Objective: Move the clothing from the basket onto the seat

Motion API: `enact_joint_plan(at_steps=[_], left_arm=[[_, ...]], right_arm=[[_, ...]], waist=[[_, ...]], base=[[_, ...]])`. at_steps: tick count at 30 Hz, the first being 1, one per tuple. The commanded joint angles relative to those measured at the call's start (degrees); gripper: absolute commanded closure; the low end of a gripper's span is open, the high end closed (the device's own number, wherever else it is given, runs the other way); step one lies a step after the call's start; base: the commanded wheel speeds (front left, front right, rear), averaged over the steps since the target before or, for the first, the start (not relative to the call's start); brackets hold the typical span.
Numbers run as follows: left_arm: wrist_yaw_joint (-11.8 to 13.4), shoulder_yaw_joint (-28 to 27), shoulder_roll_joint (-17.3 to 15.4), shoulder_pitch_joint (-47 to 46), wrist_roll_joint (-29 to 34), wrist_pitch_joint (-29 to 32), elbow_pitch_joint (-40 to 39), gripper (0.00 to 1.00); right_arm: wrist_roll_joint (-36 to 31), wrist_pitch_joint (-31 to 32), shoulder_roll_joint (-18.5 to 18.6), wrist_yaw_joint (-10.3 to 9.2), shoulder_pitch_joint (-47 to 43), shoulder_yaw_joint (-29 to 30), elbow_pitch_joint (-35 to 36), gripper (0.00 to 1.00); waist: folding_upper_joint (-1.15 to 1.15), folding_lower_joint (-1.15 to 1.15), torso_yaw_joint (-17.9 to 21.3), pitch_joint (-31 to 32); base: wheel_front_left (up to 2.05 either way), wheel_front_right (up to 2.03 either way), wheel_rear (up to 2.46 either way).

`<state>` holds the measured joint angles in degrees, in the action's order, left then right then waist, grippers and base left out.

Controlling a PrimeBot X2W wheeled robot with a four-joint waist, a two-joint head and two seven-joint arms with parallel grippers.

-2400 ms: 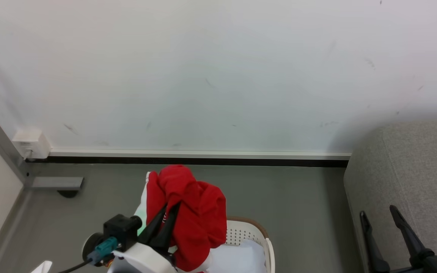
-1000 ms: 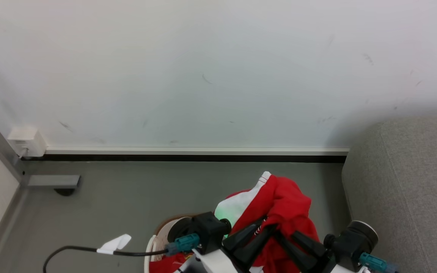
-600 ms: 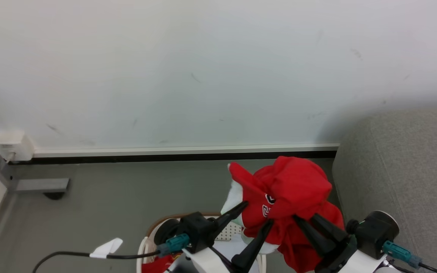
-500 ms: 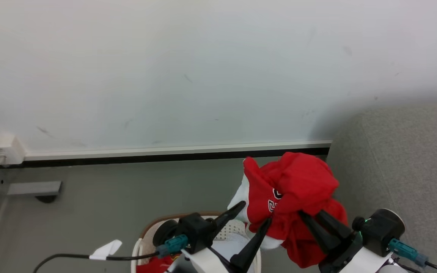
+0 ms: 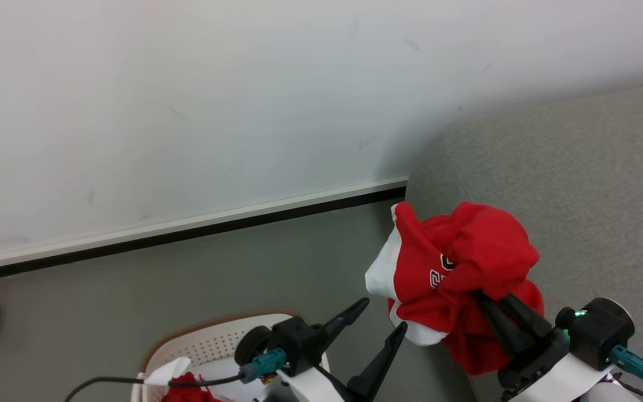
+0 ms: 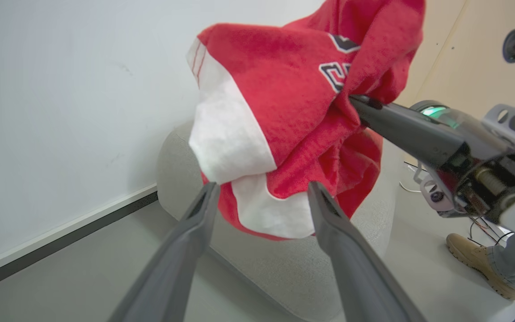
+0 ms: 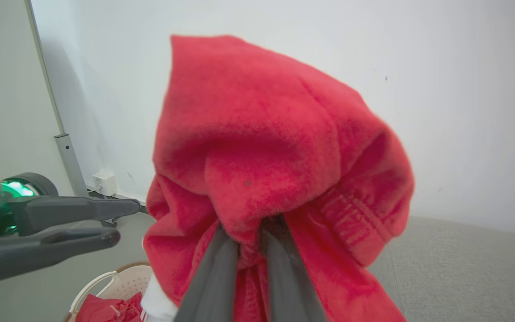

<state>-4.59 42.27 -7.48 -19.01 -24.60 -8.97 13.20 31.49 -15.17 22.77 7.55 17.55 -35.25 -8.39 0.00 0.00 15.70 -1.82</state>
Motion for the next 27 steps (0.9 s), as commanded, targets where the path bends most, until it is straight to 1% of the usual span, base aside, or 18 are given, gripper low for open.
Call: enact_joint_plan(at_steps=[1,4,8,13,15,16,18,22,27], left_arm=[[-0.14,0.03,-0.04,-0.84,0.84,-0.37,0.26,0.0],[-0.05,0.34,-0.03,-1.71,1.22,-0.51,0.34,0.0],[-0.29,0.69,-0.35,-4.21,1.85,-0.03,-0.19,0.0],[-0.41,0.27,-1.54,-8.62,3.46,1.22,-1.72,0.0],[-0.68,0.25,-2.21,-10.69,4.14,1.82,-2.39,0.0],[-0.71,0.23,-2.57,-11.82,4.68,2.05,-2.76,0.0],[-1.0,0.13,-3.23,-14.08,5.28,2.46,-3.7,0.0],[-1.23,-0.75,-4.14,-18.55,6.2,2.76,-5.57,0.0],[-1.32,-1.44,-4.32,-22.76,7.09,2.13,-7.39,0.0]], right_arm=[[-0.39,0.02,-0.16,-0.12,-0.37,0.68,0.33,1.0],[-1.05,0.03,-0.72,-0.12,-0.97,2.88,0.73,1.0],[-2.24,0.02,-2.61,-0.12,-1.05,8.29,0.99,1.0],[-3.77,0.03,-6.15,-0.12,1.8,18.26,0.96,1.0],[-5.03,0.03,-7.3,-0.12,3.96,22.09,0.75,1.0],[-4.68,0.02,-8.3,-0.12,5.22,24.11,0.59,1.0],[-4.57,0.03,-9.03,-0.12,8.34,27.85,-0.17,1.0],[-5.41,0.03,-8.1,-0.12,15.83,33.5,-3.83,1.0],[-4.86,0.44,-3.78,-0.13,26.22,40.73,-11.73,1.0]], waist=[[0.0,0.0,2.1,-1.43],[0.0,0.0,3.24,-2.99],[0.0,0.0,3.28,-7.05],[0.0,0.0,1.76,-16.01],[0.0,0.0,0.78,-19.93],[0.0,0.0,0.29,-21.84],[0.0,0.0,-0.68,-25.48],[0.0,0.0,-2.56,-31.82],[0.0,0.0,-5.28,-37.07]], base=[[0.0,0.0,0.0],[0.0,0.0,0.0],[0.0,0.0,0.0],[0.0,0.0,0.0],[0.0,0.0,0.0],[0.0,0.0,0.0],[0.0,0.0,0.0],[0.0,0.0,0.0],[0.0,0.0,0.0]])
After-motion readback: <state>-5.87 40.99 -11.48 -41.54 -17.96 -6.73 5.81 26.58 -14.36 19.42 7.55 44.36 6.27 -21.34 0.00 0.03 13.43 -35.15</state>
